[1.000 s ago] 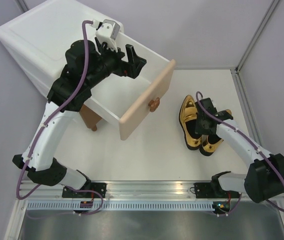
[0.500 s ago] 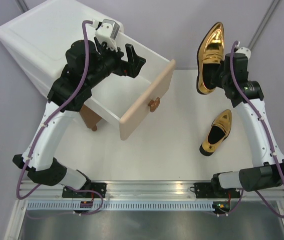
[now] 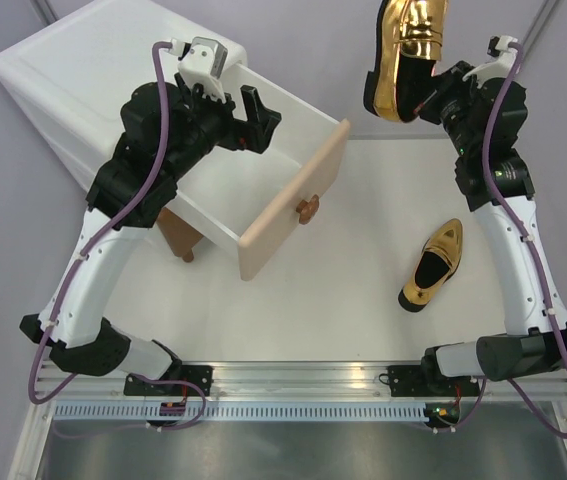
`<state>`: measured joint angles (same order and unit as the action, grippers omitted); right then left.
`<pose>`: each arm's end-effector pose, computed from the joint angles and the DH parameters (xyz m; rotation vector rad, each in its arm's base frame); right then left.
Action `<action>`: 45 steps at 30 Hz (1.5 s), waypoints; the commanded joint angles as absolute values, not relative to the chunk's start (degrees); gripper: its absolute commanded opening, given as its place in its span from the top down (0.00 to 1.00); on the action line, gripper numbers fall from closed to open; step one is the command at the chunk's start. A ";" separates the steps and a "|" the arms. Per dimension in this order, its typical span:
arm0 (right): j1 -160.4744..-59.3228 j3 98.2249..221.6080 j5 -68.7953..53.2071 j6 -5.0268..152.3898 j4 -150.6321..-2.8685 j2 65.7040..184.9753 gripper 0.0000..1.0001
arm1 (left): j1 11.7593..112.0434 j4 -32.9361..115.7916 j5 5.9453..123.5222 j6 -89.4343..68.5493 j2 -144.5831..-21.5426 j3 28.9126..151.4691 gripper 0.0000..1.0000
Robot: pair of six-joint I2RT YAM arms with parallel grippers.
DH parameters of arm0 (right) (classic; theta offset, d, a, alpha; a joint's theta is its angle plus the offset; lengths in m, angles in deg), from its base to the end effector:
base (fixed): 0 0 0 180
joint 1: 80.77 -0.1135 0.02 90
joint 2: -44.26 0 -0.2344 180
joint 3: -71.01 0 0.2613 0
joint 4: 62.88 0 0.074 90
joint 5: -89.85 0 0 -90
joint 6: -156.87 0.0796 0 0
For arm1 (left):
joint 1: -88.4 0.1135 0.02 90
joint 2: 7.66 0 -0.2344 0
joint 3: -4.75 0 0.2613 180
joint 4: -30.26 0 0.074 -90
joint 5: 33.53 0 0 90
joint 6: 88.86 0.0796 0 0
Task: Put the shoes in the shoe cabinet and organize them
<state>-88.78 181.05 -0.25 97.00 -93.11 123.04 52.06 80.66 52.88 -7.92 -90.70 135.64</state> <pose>0.3479 0.0491 0.4818 0.3011 1.5478 0.5258 0.2609 -0.1858 0.5331 0.3397 1.6088 -0.5591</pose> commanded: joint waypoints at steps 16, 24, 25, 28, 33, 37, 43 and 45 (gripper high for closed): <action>-106.16 196.08 -9.56 105.54 -74.57 131.27 0.99 | 52.19 77.81 48.22 -5.02 -86.15 134.21 0.00; -115.30 195.64 -9.12 104.75 -83.09 131.62 0.99 | 52.19 72.45 40.13 0.60 -80.52 130.08 0.01; -115.92 195.90 -9.38 104.75 -85.36 131.88 0.99 | 52.28 72.45 38.99 0.96 -80.34 130.17 0.01; -118.21 196.96 -9.56 104.31 -90.02 132.32 0.99 | 52.28 72.10 36.97 1.05 -79.99 130.08 0.01; -121.63 200.20 -6.49 103.96 -98.11 133.29 0.99 | 52.28 70.08 33.98 2.81 -79.38 129.64 0.01; -123.92 203.19 -3.41 104.04 -105.14 134.60 0.99 | 52.28 68.06 32.13 3.16 -78.85 128.94 0.01; -127.70 209.69 1.50 104.05 -112.35 137.50 1.00 | 52.28 67.97 31.16 3.59 -78.50 128.15 0.01; -128.40 213.47 2.30 104.13 -114.38 138.82 0.99 | 52.28 67.79 30.64 3.86 -78.50 128.15 0.01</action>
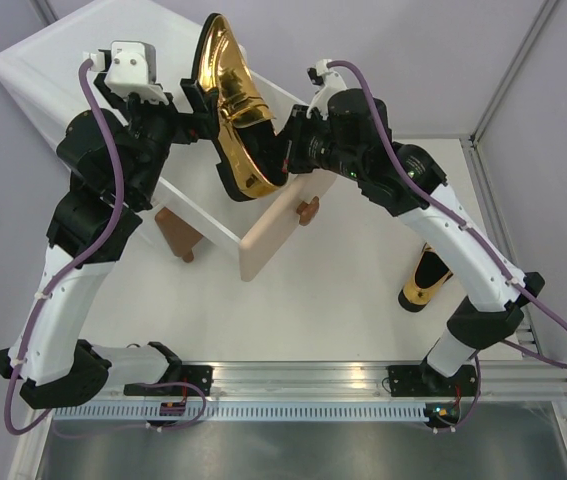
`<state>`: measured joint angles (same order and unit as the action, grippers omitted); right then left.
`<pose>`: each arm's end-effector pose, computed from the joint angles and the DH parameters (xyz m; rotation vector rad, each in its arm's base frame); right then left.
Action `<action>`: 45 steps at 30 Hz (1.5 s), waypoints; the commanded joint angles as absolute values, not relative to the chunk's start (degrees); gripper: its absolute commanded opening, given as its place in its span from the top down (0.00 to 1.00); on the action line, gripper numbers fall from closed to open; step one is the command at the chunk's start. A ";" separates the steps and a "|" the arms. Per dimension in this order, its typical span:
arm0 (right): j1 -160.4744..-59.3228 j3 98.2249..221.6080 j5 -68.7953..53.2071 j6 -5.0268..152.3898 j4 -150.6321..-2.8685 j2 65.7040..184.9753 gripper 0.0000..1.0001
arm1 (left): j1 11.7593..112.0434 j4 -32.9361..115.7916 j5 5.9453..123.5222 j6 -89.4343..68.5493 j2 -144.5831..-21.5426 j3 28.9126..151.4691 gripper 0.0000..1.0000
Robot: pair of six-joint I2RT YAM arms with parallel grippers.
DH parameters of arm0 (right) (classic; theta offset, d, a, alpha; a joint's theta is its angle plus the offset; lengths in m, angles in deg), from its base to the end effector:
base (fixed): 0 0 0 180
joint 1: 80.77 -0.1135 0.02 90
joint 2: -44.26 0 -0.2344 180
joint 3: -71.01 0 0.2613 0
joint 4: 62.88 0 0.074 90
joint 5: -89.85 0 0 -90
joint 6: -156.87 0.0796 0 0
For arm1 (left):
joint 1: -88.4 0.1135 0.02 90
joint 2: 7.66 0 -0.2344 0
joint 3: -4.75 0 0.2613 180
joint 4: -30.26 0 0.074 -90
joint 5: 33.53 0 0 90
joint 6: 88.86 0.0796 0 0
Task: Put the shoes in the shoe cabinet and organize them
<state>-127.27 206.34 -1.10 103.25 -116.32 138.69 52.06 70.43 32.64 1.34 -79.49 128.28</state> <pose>0.2644 0.2806 0.4849 -0.1817 1.9075 1.0290 0.2226 -0.1238 0.5706 0.0918 1.3881 -0.2414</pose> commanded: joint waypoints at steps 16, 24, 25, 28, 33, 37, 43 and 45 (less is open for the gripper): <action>-129.37 211.55 4.60 107.91 -115.18 138.21 0.99 | 52.28 67.61 35.29 3.07 -79.29 127.97 0.01; -129.73 209.18 4.07 108.09 -110.71 137.69 0.89 | 52.28 69.99 39.25 0.01 -80.25 128.59 0.01; -129.81 207.96 3.72 108.00 -109.83 137.51 0.87 | 52.28 70.16 39.25 -0.09 -80.25 128.50 0.01; -129.82 205.23 2.75 107.65 -106.84 136.20 0.84 | 52.28 70.25 39.51 -0.09 -80.43 128.50 0.01; -129.81 200.84 2.04 107.21 -102.80 134.00 0.94 | 52.28 71.56 40.74 -0.62 -80.69 128.50 0.01; -129.90 199.95 1.96 106.68 -101.82 133.47 0.99 | 52.28 73.23 41.09 -1.15 -80.78 128.59 0.01; -129.90 193.80 7.65 110.27 -97.95 129.61 0.99 | 52.28 74.38 41.36 -1.15 -80.96 128.50 0.01; -129.99 191.17 11.69 112.47 -97.26 127.50 0.99 | 52.28 74.47 41.18 -1.50 -81.13 128.68 0.01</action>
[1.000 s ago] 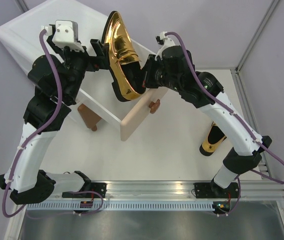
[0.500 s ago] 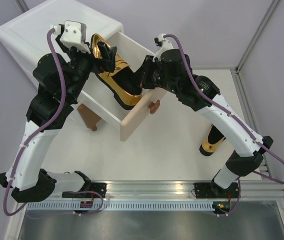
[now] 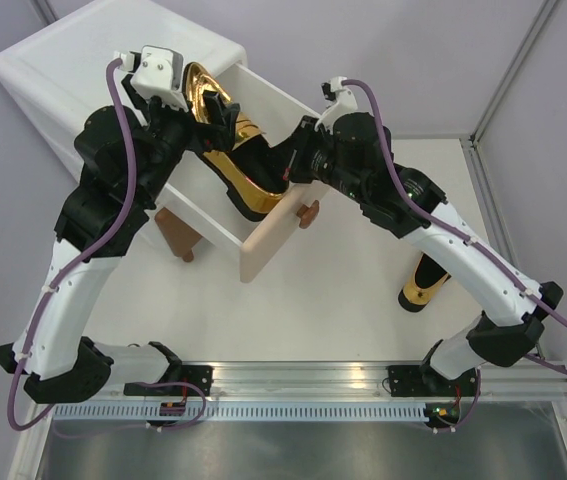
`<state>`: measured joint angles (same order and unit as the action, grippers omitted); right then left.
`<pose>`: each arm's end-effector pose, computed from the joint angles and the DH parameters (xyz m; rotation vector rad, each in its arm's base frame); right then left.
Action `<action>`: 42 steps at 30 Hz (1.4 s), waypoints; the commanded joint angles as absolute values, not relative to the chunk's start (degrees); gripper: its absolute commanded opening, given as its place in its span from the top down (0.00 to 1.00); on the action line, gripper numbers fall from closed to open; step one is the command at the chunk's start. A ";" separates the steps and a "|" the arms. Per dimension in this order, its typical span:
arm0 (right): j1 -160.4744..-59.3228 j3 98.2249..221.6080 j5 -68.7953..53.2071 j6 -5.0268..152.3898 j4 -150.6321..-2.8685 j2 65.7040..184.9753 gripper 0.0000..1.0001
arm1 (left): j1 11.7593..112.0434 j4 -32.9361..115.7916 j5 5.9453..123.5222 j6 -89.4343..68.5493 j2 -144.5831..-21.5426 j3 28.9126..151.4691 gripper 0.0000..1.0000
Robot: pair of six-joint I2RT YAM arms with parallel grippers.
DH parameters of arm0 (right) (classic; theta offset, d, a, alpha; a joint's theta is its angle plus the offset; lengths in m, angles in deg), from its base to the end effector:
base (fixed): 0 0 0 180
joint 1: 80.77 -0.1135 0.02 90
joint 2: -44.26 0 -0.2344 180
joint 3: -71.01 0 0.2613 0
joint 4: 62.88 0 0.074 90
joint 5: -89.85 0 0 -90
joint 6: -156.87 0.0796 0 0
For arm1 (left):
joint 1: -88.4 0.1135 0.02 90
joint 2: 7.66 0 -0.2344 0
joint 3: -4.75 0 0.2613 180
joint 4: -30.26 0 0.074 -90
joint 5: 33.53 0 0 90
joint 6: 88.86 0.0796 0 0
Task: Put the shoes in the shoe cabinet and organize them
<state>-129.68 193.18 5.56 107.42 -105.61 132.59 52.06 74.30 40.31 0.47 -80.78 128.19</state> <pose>0.2568 0.2824 0.4696 -0.0559 1.8457 1.0457 0.2293 -0.1412 0.5554 0.2262 1.4561 -0.3196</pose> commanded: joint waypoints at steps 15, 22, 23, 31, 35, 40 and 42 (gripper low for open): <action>-134.91 194.06 18.04 113.01 -97.87 129.34 0.71 | 52.28 74.47 39.95 -1.15 -81.22 128.50 0.01; -134.91 192.39 16.81 108.54 -93.21 128.37 0.64 | 52.28 78.07 43.54 2.18 -81.22 128.33 0.00; -134.83 192.47 17.16 107.57 -92.86 128.28 0.62 | 52.28 78.68 44.07 3.15 -81.31 128.32 0.00; -132.54 192.83 23.56 97.64 -94.16 126.97 0.48 | 52.28 86.67 53.38 12.11 -82.80 128.76 0.00; -130.08 191.69 27.08 93.25 -96.89 125.74 0.36 | 52.28 92.90 56.21 13.53 -86.22 132.53 0.02; -127.01 186.78 36.21 86.48 -97.78 122.93 0.23 | 52.28 99.59 59.72 13.00 -89.65 135.70 0.05; -125.87 184.49 38.51 85.42 -97.34 121.17 0.22 | 52.19 100.83 59.90 13.09 -90.71 136.14 0.06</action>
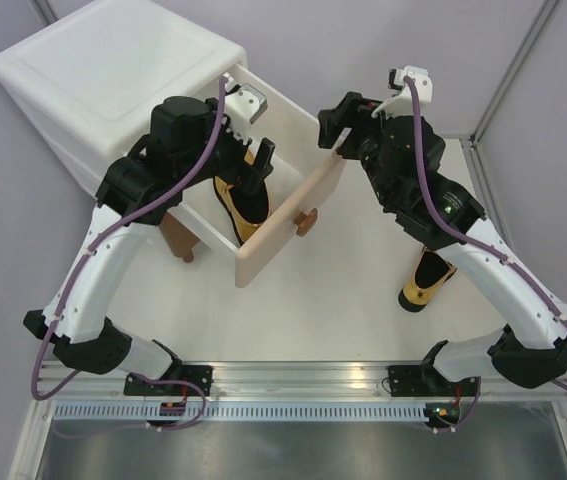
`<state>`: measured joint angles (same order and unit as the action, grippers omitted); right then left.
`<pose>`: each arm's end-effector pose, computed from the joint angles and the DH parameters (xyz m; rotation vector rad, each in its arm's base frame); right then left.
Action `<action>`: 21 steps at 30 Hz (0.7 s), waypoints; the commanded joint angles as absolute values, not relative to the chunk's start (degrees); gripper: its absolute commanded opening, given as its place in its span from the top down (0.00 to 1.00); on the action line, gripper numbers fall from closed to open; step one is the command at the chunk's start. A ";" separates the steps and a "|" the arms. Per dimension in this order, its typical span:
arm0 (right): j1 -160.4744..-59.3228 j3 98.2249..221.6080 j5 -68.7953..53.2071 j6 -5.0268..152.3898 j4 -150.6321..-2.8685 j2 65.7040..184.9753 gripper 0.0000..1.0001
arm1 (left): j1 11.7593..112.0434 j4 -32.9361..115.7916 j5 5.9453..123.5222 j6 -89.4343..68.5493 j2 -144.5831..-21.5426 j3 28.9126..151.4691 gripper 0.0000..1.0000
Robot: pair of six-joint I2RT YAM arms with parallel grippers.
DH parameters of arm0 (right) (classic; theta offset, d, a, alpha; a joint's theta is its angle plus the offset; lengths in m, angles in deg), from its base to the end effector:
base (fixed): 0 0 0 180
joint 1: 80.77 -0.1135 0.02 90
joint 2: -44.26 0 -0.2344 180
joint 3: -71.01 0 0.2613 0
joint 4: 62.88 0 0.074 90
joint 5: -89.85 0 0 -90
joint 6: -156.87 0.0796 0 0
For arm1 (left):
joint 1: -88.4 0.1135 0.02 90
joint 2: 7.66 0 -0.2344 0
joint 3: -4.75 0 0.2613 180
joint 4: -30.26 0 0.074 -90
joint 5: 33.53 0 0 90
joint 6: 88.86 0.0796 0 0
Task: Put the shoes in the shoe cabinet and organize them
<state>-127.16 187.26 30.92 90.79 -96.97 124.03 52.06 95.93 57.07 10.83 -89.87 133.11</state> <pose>0.2577 0.2110 0.5055 0.1342 1.5560 0.5596 0.2525 -0.1868 0.4829 0.7591 1.7687 -0.3232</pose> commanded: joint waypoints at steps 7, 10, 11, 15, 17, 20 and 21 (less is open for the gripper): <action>-119.81 176.67 40.54 88.39 -98.21 118.18 0.21 | 51.23 104.35 57.71 14.58 -92.03 136.15 0.13; -118.22 175.69 39.05 88.84 -98.22 118.26 0.22 | 49.39 104.96 52.46 16.94 -92.56 134.83 0.13; -117.87 175.51 38.52 88.93 -98.30 118.35 0.22 | 49.03 104.97 51.21 17.48 -92.73 134.13 0.13; -115.93 174.72 36.85 89.80 -98.39 119.05 0.21 | 48.50 104.88 46.29 19.59 -93.35 133.42 0.13; -115.23 173.85 35.89 90.77 -98.22 119.05 0.21 | 48.24 104.53 43.83 19.94 -93.79 132.63 0.13; -114.00 172.62 35.01 91.74 -97.95 118.97 0.21 | 48.06 103.74 39.96 20.82 -94.05 131.23 0.13; -113.47 172.35 34.92 91.83 -97.86 118.88 0.21 | 48.06 103.56 38.64 21.26 -94.14 130.88 0.13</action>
<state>-114.57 173.40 36.27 90.20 -98.46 119.35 48.39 104.50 45.34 17.72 -93.57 131.93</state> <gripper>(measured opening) 0.786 0.869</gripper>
